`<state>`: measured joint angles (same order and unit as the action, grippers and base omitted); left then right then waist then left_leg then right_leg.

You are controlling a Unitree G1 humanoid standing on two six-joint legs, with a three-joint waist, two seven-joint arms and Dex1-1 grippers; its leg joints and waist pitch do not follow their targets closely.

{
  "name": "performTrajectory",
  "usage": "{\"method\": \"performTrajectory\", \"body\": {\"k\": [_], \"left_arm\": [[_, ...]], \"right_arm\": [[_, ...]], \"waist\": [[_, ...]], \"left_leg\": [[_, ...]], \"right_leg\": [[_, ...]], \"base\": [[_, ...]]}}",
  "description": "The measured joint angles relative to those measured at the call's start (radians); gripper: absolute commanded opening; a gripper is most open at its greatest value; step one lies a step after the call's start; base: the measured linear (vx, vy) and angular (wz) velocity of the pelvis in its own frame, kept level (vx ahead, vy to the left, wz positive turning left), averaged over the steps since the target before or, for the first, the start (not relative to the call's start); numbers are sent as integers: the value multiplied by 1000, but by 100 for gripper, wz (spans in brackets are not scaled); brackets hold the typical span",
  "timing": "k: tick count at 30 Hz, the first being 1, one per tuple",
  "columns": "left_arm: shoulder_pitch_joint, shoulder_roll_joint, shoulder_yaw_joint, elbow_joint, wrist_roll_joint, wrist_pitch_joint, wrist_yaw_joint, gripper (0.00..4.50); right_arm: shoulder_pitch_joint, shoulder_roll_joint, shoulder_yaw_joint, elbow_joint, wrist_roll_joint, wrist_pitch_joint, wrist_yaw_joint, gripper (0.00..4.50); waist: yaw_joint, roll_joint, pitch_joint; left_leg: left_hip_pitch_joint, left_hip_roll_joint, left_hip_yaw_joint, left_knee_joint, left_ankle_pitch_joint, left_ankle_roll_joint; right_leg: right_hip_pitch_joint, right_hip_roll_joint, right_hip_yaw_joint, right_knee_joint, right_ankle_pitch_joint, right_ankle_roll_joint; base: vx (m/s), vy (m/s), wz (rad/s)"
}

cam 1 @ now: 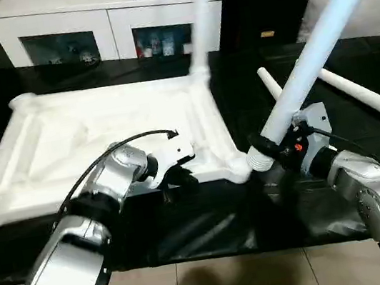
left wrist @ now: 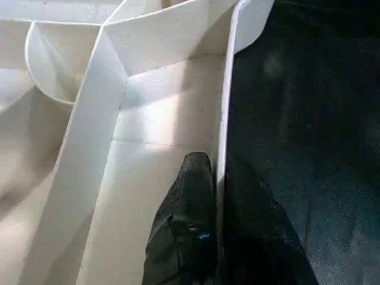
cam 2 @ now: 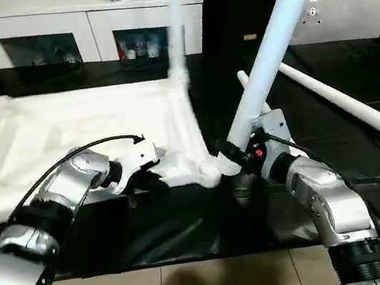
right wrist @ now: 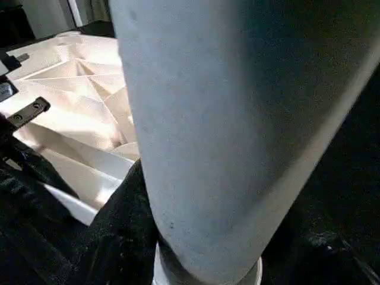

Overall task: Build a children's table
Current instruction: Insert table leg to table base

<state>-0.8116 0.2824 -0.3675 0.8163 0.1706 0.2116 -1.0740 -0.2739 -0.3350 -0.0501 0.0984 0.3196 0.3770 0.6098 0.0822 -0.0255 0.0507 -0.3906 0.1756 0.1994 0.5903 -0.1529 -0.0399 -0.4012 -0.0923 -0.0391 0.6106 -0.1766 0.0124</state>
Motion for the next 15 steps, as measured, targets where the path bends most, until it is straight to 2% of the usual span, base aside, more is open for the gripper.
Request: {"method": "performTrajectory", "body": {"k": [3,8,13,15], "left_arm": [[60,-19,31,-103,-5,48,49,1],[171,-17,38,-275,-20,40,75,0],[222,-4,36,-355,-20,33,82,0],[241,-6,46,-361,-20,-15,92,0]], "right_arm": [[0,3,0,5,0,-5,0,189],[-7,10,2,29,-1,-14,0,189],[-16,12,11,32,-1,-17,6,189],[-16,12,11,32,0,-19,6,189]], "waist": [[1,2,-1],[8,2,-1],[6,2,-1],[8,2,-1]], "left_leg": [[0,0,0,0,0,0],[0,0,0,-1,0,0],[0,0,0,-4,0,0],[0,0,0,-5,0,0]], "right_leg": [[1,0,0,-1,0,1],[0,0,0,-1,-4,6],[-1,0,0,-1,-5,9],[-1,0,0,-1,-6,10]], "base": [[0,0,0],[0,0,0],[0,0,0],[0,0,0]]}}
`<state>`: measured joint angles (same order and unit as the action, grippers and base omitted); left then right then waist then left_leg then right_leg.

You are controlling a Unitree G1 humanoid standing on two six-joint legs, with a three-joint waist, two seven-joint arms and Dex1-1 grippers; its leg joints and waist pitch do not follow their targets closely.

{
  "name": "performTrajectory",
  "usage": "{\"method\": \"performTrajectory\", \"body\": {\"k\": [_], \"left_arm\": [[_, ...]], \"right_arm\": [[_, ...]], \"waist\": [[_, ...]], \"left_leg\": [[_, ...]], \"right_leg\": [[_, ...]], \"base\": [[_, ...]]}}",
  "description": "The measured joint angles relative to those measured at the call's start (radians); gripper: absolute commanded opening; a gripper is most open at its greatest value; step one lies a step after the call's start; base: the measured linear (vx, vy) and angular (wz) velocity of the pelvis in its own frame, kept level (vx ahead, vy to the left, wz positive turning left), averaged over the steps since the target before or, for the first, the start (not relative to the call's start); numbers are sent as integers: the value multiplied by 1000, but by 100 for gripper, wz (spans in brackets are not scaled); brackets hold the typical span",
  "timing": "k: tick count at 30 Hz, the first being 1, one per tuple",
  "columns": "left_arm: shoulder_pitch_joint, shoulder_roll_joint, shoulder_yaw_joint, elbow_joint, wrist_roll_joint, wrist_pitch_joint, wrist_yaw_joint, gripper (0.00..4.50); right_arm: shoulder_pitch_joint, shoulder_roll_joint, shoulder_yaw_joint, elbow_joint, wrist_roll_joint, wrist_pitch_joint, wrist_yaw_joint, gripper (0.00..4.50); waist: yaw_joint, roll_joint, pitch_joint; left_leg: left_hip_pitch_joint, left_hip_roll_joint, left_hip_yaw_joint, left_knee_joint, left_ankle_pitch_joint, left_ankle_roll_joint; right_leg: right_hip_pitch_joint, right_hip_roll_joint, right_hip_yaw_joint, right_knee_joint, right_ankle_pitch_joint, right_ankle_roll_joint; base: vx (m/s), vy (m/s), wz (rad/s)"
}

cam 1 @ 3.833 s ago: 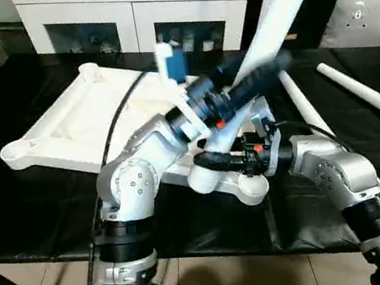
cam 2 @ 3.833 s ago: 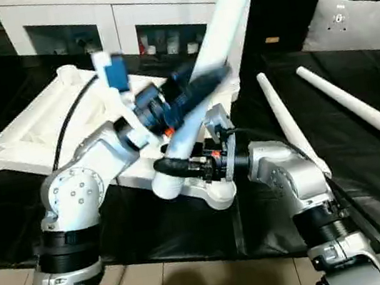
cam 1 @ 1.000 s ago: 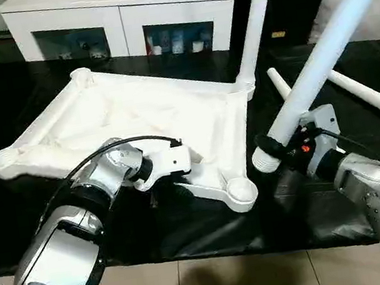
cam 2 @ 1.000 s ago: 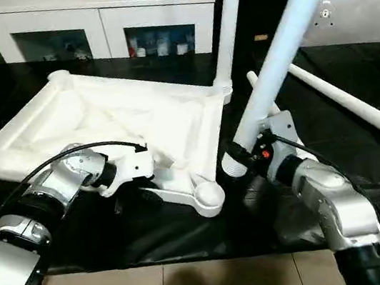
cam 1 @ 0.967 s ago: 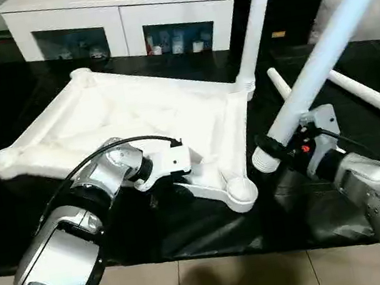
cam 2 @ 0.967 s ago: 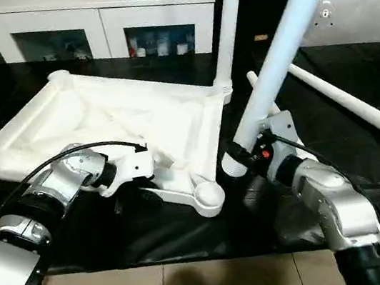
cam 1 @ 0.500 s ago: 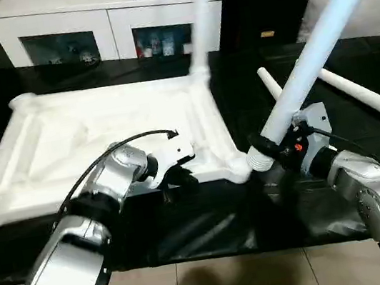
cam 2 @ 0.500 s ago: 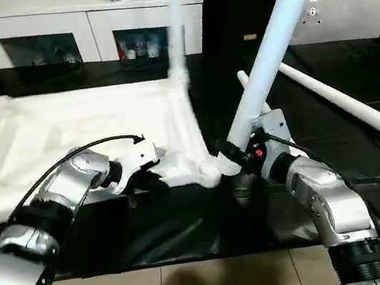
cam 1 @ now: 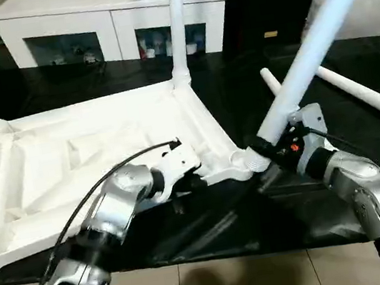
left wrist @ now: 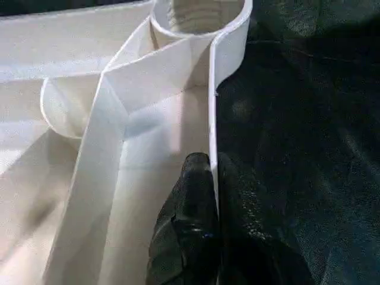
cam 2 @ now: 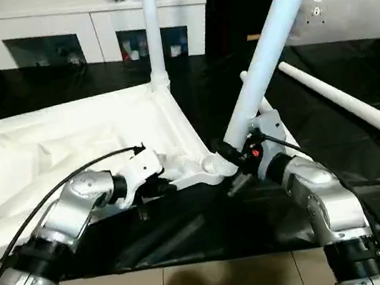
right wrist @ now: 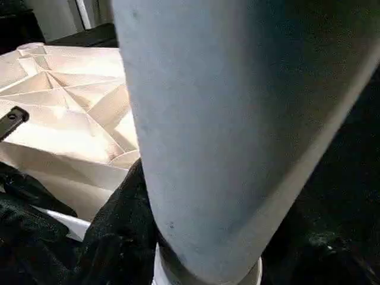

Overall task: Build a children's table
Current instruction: Insert table leg to table base

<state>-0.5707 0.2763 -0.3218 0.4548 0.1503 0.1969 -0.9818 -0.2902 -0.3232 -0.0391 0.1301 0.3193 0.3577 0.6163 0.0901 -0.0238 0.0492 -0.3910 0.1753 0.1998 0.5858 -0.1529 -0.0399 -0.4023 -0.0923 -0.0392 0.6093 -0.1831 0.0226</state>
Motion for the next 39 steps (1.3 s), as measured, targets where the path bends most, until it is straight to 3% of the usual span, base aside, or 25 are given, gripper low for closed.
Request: {"method": "performTrajectory", "body": {"k": [4,7,13,19,22,23,31,39], "left_arm": [[10,-11,2,13,1,-63,29,0],[9,-9,5,15,-9,-64,26,57],[11,-11,10,25,-36,-83,26,101],[-6,-10,5,61,-28,-103,29,105],[-16,-10,-1,69,-28,-94,27,105],[-18,-12,-1,72,-29,-94,27,77],[-59,-39,-3,156,-24,-113,62,27],[-94,-17,-35,177,2,-118,38,0]], "right_arm": [[-8,1,6,2,-5,-2,0,189],[-8,2,7,2,-8,-8,-1,189],[-7,4,6,2,-7,-14,-2,189],[-7,4,6,2,-7,-14,-2,189],[-7,4,6,2,-7,-14,-1,189],[-7,4,6,2,-7,-14,-1,189],[-8,4,6,4,-7,-14,5,189],[-20,-4,6,33,-7,-14,26,189]], "waist": [[4,0,0],[4,1,0],[4,1,0],[4,1,0],[4,1,0],[5,1,0],[16,1,0],[10,-4,-2]], "left_leg": [[-2,0,0,0,0,0],[-2,-1,0,0,0,0],[-2,-1,0,0,0,0],[-3,-1,0,0,0,0],[-3,-1,-1,0,0,0],[-3,-1,-1,0,0,0],[-2,-1,-1,0,0,0],[-1,-1,-1,0,0,0]], "right_leg": [[-1,0,0,-1,0,0],[-1,0,0,-1,0,0],[-1,0,0,-1,0,0],[-1,0,0,-1,0,0],[-1,0,0,-1,0,0],[-1,0,0,-1,0,0],[-1,0,0,-1,1,-1],[-1,-1,-1,-1,1,-1]], "base": [[0,0,0],[0,0,0],[0,0,0],[0,0,0],[0,0,0],[0,0,0],[0,0,0],[0,0,0]]}}
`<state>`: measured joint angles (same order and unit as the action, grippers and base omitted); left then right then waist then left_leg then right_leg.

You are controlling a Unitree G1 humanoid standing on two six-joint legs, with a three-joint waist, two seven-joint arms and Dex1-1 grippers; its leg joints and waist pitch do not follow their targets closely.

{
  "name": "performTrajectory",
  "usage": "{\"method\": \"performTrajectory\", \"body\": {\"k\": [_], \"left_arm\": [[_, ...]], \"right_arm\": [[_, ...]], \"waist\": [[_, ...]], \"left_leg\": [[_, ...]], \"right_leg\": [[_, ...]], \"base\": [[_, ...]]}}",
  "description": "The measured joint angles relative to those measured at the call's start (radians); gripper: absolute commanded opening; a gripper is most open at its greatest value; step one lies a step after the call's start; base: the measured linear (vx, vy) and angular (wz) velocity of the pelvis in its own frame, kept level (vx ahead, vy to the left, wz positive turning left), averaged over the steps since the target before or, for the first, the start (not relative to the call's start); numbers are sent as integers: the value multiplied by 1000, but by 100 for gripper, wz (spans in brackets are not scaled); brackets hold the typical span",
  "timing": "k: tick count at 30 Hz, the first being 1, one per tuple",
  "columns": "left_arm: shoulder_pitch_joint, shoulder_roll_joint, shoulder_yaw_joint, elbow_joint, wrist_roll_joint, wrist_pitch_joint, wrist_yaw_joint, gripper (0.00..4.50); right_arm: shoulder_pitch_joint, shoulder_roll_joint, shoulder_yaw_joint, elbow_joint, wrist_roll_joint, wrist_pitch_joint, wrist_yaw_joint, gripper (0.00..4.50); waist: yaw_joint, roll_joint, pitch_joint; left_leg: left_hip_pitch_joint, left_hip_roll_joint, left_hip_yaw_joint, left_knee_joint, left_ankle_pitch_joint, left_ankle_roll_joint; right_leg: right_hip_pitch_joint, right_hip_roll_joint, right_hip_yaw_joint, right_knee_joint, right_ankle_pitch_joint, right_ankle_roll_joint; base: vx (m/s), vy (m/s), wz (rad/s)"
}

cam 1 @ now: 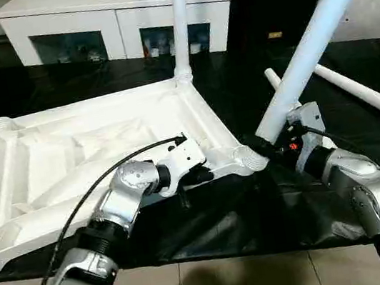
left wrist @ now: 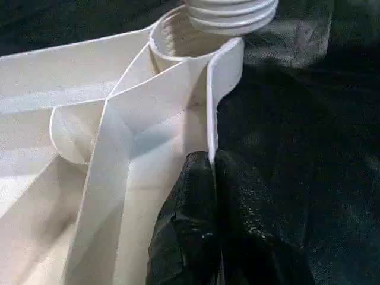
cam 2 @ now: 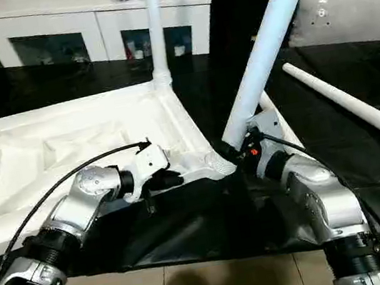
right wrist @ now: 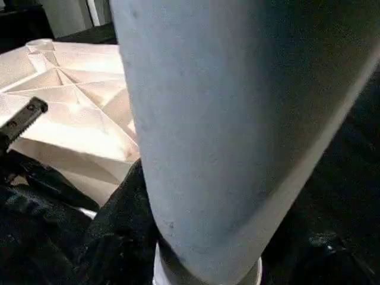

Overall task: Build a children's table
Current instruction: Insert table leg to table base

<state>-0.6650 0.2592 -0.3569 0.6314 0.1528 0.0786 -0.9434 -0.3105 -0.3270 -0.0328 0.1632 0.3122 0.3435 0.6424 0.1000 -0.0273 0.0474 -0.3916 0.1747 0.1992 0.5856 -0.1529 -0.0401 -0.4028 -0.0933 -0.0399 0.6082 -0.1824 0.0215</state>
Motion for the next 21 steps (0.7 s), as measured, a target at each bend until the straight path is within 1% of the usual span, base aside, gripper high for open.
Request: {"method": "performTrajectory", "body": {"k": [3,7,8,9,10,11,13,16,18,21], "left_arm": [[-3,3,-11,4,3,-11,-2,0],[-13,-5,-1,28,1,-20,4,0],[-14,-8,3,34,-2,-20,6,28],[-14,-9,5,39,-2,-20,9,45],[-14,-9,5,44,-2,-19,11,45],[-15,-9,5,45,-1,-18,11,59],[-17,-9,4,49,1,-18,13,67],[-23,-9,4,58,1,-18,13,67],[-30,-9,5,68,-1,-12,9,41],[-36,-10,5,75,-3,-7,-7,23]], "right_arm": [[-5,0,0,1,0,0,6,189],[-6,-3,1,1,0,0,14,189],[-6,-4,1,1,0,0,17,189],[-6,-4,1,1,0,0,19,189],[-6,-4,1,1,0,0,20,189],[-6,-5,1,4,0,-1,20,189],[-6,-5,1,8,0,-1,20,189],[-6,-4,1,8,0,-1,20,189],[-6,-4,1,8,0,-1,20,189],[-6,-5,1,8,0,-1,20,189]], "waist": [[0,0,0],[0,-1,0],[0,-1,0],[0,-1,0],[0,-1,0],[-1,-1,0],[-1,0,0],[-2,0,0],[-2,0,0],[-4,0,0]], "left_leg": [[0,0,0,0,0,0],[0,0,0,0,0,0],[0,0,0,0,0,0],[0,0,0,0,0,0],[0,0,0,0,0,0],[0,0,0,0,0,0],[1,0,0,0,0,0],[1,0,0,0,0,0],[1,0,0,0,0,0],[1,0,0,0,0,0]], "right_leg": [[0,0,0,0,0,0],[0,0,0,0,0,0],[0,0,0,0,0,0],[0,0,0,0,0,0],[0,0,0,0,0,0],[0,0,0,0,0,0],[0,0,0,0,0,0],[0,0,-1,0,0,0],[1,0,-1,0,0,0],[1,0,0,0,0,0]], "base": [[0,0,0],[0,0,0],[0,0,0],[0,0,0],[0,0,0],[0,0,0],[0,0,0],[0,0,0],[0,0,0],[0,0,0]]}}
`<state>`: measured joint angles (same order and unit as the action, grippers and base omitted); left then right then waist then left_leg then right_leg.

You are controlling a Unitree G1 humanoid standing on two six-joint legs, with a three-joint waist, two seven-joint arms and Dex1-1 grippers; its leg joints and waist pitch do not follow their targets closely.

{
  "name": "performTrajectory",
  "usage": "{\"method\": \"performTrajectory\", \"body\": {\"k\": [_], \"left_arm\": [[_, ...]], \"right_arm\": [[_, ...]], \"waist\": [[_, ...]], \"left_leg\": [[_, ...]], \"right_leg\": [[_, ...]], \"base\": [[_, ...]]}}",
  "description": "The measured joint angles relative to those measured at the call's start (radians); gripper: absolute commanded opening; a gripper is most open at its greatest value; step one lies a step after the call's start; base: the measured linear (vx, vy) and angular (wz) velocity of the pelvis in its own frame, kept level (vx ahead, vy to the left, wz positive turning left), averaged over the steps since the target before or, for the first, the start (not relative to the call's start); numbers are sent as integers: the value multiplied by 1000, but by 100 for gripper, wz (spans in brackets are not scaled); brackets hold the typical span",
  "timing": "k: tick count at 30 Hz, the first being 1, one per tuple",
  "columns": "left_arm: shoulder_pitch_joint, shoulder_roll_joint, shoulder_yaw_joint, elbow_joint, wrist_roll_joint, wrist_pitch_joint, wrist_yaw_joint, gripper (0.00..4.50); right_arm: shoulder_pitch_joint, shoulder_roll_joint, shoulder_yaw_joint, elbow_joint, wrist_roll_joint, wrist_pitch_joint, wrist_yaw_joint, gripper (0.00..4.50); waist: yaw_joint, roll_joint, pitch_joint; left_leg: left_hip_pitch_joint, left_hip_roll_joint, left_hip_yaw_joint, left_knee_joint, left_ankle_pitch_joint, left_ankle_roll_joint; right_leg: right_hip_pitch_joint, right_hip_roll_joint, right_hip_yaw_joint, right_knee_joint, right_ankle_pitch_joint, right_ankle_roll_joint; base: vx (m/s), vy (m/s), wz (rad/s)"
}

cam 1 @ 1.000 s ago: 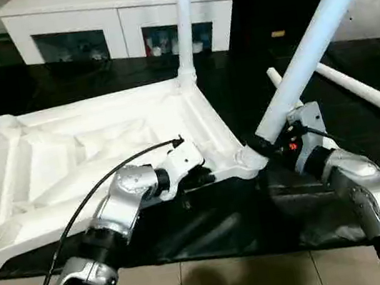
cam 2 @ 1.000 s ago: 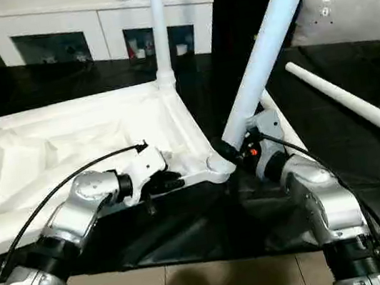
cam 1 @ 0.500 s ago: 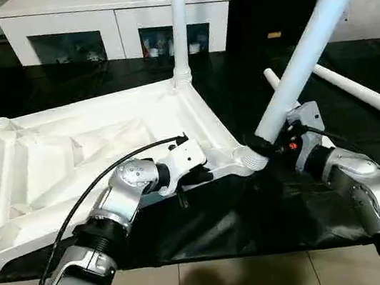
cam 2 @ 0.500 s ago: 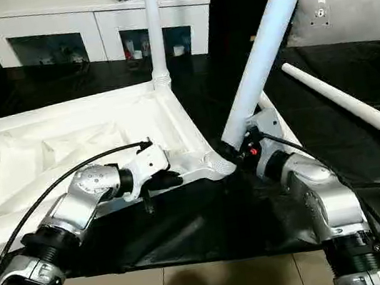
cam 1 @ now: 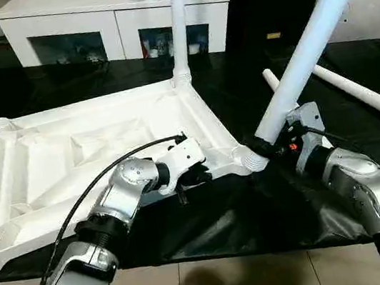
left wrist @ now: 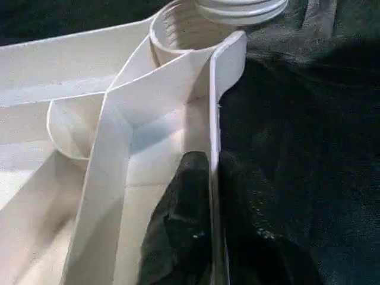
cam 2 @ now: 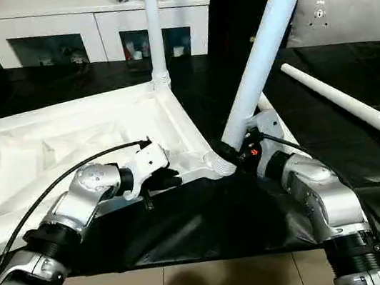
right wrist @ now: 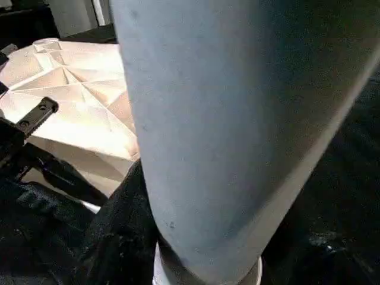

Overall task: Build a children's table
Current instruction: Insert table leg to table base

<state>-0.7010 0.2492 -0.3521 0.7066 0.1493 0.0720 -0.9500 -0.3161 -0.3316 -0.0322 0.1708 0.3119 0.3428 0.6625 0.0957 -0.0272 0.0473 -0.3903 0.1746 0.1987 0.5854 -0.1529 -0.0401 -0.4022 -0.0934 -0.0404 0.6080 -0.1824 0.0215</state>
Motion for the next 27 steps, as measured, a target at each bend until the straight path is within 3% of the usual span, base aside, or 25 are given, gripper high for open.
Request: {"method": "performTrajectory", "body": {"k": [8,12,18,27], "left_arm": [[8,30,-8,-7,-4,-40,-45,0],[30,65,-19,-47,-4,-77,-88,0],[52,99,-28,-107,-4,-95,-140,0],[81,126,-49,-181,-6,-89,-198,0]], "right_arm": [[-35,-46,-4,-3,54,49,79,189],[-43,-98,-8,-14,89,97,162,189],[-78,-152,76,-5,87,154,297,189],[-157,-130,113,99,52,138,310,189]], "waist": [[-9,0,0],[-2,0,0],[6,0,-1],[21,-3,-1]], "left_leg": [[0,0,0,-1,0,0],[0,0,0,-9,0,0],[0,1,1,-13,0,-1],[1,1,1,-12,0,-1]], "right_leg": [[-1,0,0,0,0,0],[-1,1,-3,-6,0,0],[-1,1,-4,-8,0,-8],[1,1,-4,-8,0,-8]], "base": [[0,0,0],[0,0,0],[0,0,0],[0,0,0]]}}
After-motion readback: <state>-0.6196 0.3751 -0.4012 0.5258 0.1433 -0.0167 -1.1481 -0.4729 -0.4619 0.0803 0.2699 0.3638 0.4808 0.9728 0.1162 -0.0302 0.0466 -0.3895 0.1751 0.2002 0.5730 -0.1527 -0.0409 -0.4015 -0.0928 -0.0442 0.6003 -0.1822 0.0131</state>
